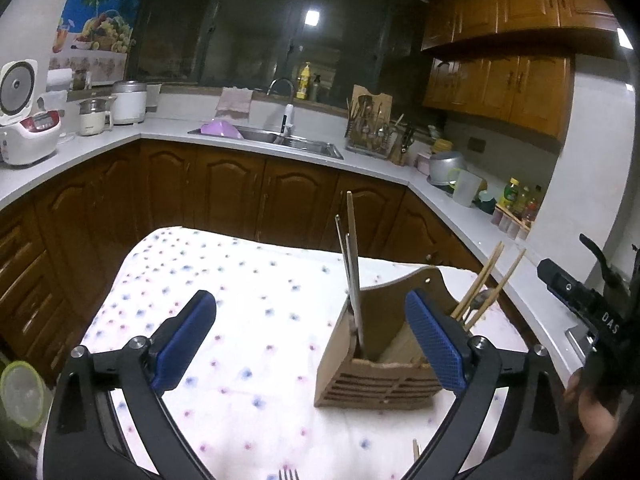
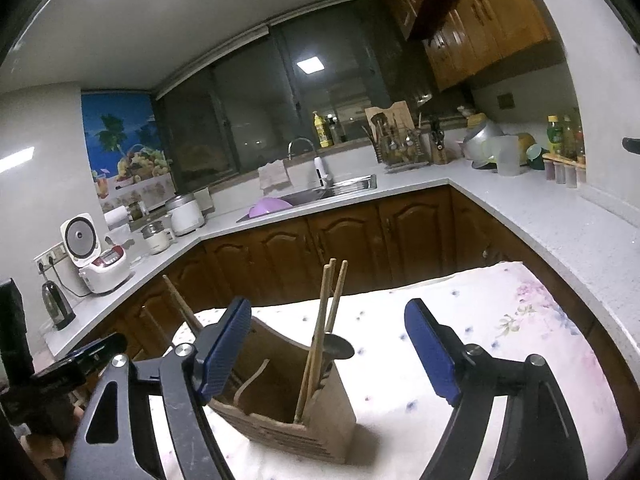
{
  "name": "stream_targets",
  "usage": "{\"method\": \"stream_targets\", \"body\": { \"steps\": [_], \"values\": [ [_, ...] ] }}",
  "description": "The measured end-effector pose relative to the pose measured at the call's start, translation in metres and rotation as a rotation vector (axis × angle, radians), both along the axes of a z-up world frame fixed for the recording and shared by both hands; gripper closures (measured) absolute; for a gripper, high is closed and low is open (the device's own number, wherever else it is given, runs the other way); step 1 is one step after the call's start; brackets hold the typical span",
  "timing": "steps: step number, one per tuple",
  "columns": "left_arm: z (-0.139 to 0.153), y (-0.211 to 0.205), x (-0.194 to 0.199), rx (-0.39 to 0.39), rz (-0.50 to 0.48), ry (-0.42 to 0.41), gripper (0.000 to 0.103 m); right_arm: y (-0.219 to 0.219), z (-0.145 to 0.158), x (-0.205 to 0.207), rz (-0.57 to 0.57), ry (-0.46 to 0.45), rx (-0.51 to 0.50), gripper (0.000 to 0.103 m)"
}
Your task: Organize utensils
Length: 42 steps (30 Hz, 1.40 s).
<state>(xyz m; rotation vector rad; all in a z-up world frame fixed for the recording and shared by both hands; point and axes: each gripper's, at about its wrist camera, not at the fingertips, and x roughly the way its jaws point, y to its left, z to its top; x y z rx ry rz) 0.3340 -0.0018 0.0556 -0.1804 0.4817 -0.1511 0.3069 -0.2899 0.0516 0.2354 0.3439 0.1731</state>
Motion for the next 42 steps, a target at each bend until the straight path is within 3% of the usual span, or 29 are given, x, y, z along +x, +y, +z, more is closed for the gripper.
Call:
{"method": "stream_targets", "body": {
  "steps": [10,26,36,42],
  "values": [
    [0.001,0.008,-0.053,0.020,0.000,-0.014,0.000,0.006,0.002,-0.047,0.035,-0.010,-0.005,0.014],
    [-0.007,0.008,-0.182,-0.018,-0.068,-0.007,0.000,0.012,-0.012,-0.168,0.043,-0.048,-0.017,0.008],
    [-0.013,0.007,-0.240,0.062,-0.016,-0.024,0.000,0.020,-0.019,-0.232,0.030,-0.077,-0.069,0.002],
    [-0.021,0.006,-0.273,0.103,0.059,-0.100,0.000,0.020,-0.021,-0.260,0.018,-0.143,-0.080,0.001]
  ]
}}
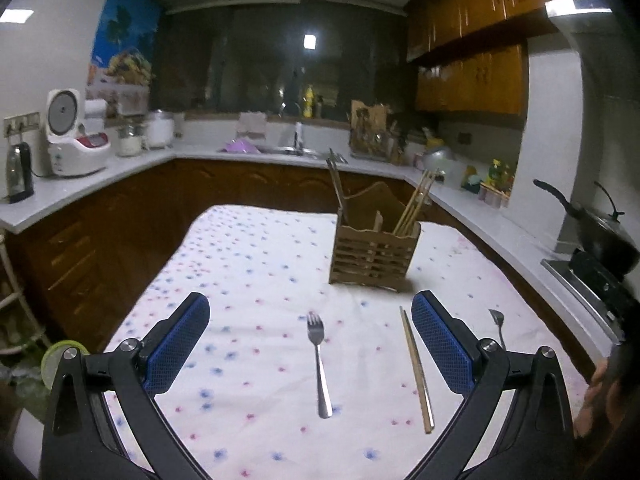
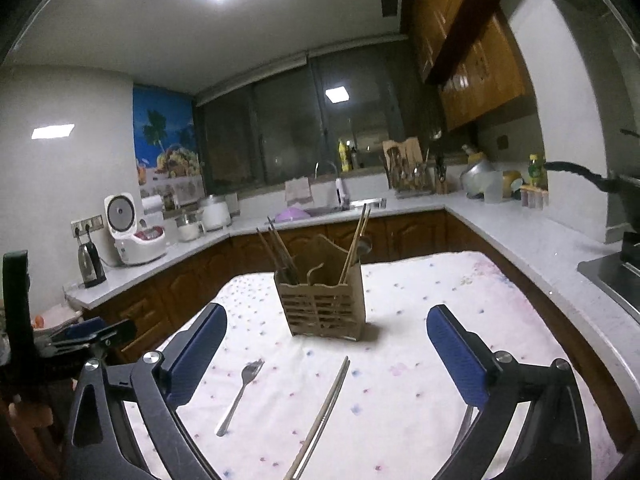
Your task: Organize utensils
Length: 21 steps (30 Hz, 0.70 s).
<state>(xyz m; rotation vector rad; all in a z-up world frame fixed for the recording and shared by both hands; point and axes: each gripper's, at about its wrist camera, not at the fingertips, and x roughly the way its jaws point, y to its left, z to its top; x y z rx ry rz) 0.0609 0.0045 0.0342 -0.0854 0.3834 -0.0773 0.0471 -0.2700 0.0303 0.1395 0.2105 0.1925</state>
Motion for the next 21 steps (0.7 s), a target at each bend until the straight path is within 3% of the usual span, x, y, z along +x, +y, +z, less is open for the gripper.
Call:
{"method": "stream_targets", "body": {
  "steps": [7,12,21],
  "values": [
    [-0.025,0.004,-0.020,0.014,0.032,-0.030,0.000,0.013,-0.033,-0.018,-0.007,-0.036,-0.055,0.001],
    [-0.046,0.002,-0.026,0.050,0.055,-0.022,0.000,0.015,-0.060,-0.023,-0.018,-0.003,-0.070,0.001],
    [-0.065,-0.005,-0.023,0.077,0.072,0.000,0.000,0.012,-0.081,-0.031,-0.029,0.032,-0.068,0.001]
  ]
}}
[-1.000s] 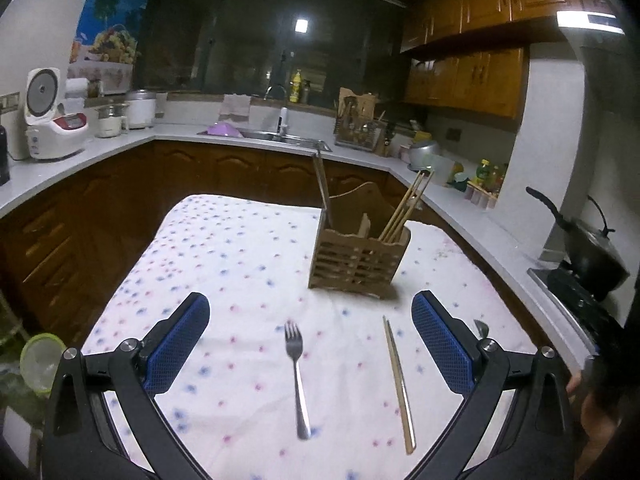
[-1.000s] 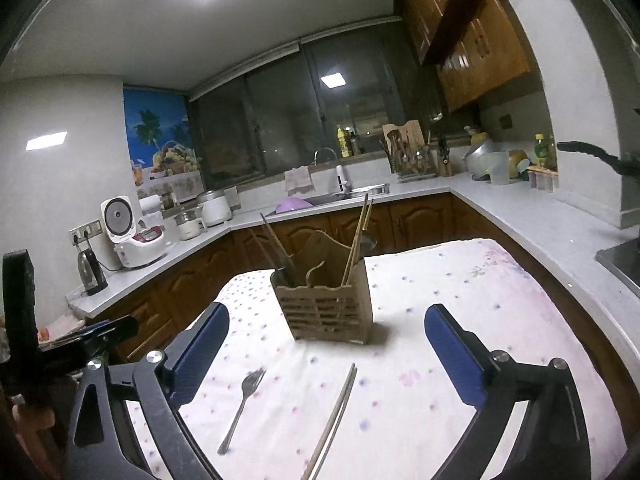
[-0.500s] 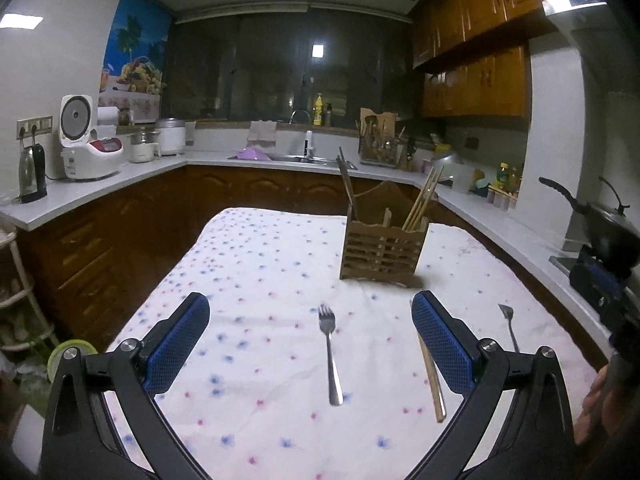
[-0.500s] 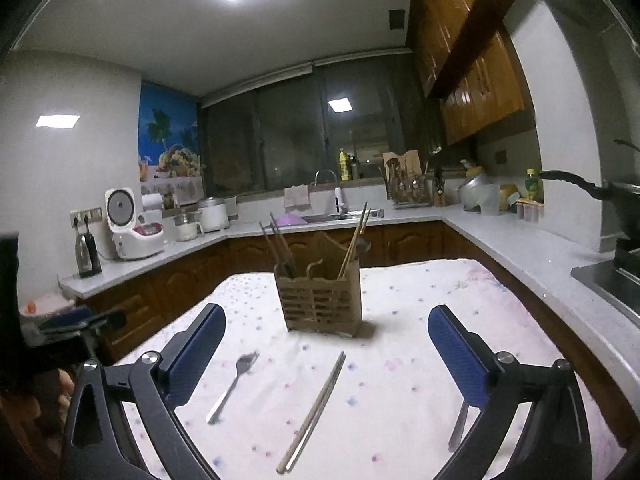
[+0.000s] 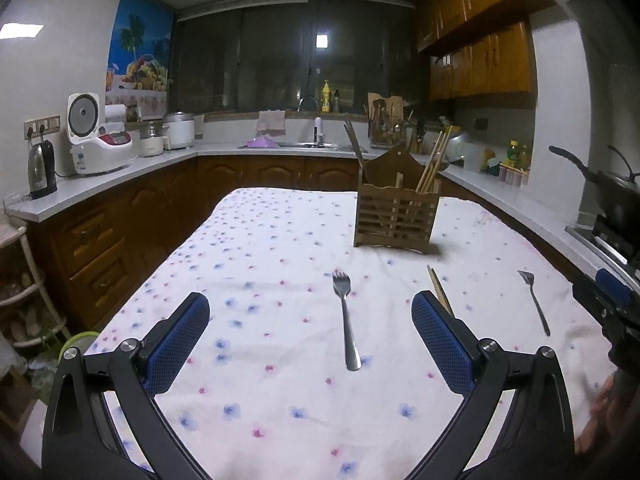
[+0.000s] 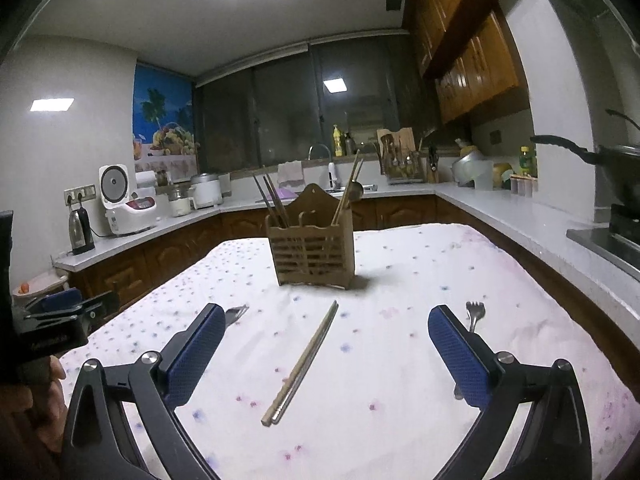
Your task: Organize utensils
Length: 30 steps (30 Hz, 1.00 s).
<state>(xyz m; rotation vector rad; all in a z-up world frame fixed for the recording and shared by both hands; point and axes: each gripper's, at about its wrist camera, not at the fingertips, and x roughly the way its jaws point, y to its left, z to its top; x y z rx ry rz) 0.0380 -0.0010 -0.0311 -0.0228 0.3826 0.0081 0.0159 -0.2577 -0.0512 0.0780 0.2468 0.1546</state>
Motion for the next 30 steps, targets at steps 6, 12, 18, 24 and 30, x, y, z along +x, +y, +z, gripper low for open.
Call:
{"method": "stream_targets", "body": {
  "steps": [6,12,18,24,30],
  "values": [
    [-0.010,-0.006,-0.002,0.018,-0.005,0.006,0.000,-0.001,-0.010,-0.004,-0.003,0.019,0.008,0.001],
    [-0.011,-0.008,-0.005,0.010,-0.008,0.007,0.000,-0.002,-0.010,-0.008,-0.005,0.004,0.009,0.001],
    [-0.010,-0.010,-0.009,0.011,-0.016,-0.001,0.000,-0.001,-0.005,-0.012,-0.002,-0.015,0.006,0.001],
    [-0.008,-0.010,-0.013,0.018,-0.013,-0.012,0.000,0.000,-0.006,-0.015,0.000,-0.015,-0.003,0.001],
    [-0.006,-0.012,-0.015,0.023,-0.007,-0.026,0.000,0.000,-0.006,-0.015,-0.001,-0.012,-0.006,0.001]
  ]
}}
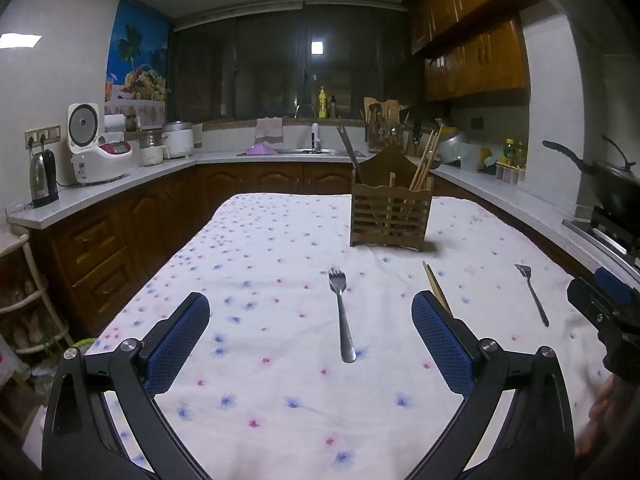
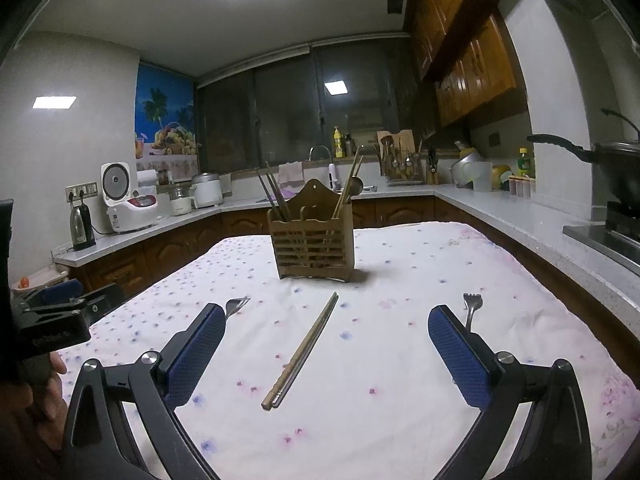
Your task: Organize utensils
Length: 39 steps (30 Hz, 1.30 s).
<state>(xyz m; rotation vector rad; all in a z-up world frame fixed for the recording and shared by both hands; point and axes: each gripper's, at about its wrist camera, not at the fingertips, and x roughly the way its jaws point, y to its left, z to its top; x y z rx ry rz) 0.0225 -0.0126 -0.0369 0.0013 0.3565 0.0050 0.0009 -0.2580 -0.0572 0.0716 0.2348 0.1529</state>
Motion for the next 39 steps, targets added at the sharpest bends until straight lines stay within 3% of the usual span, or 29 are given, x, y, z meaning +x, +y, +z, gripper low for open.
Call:
{"method": "stream_targets", "body": {
  "steps": [39],
  "values": [
    [-0.0006,0.0067,0.0011,-0.011,0.023,0.017,0.000,-0.0016,0.0006,-0.0005,-0.005,-0.005,0.004,0.001]
  ]
}}
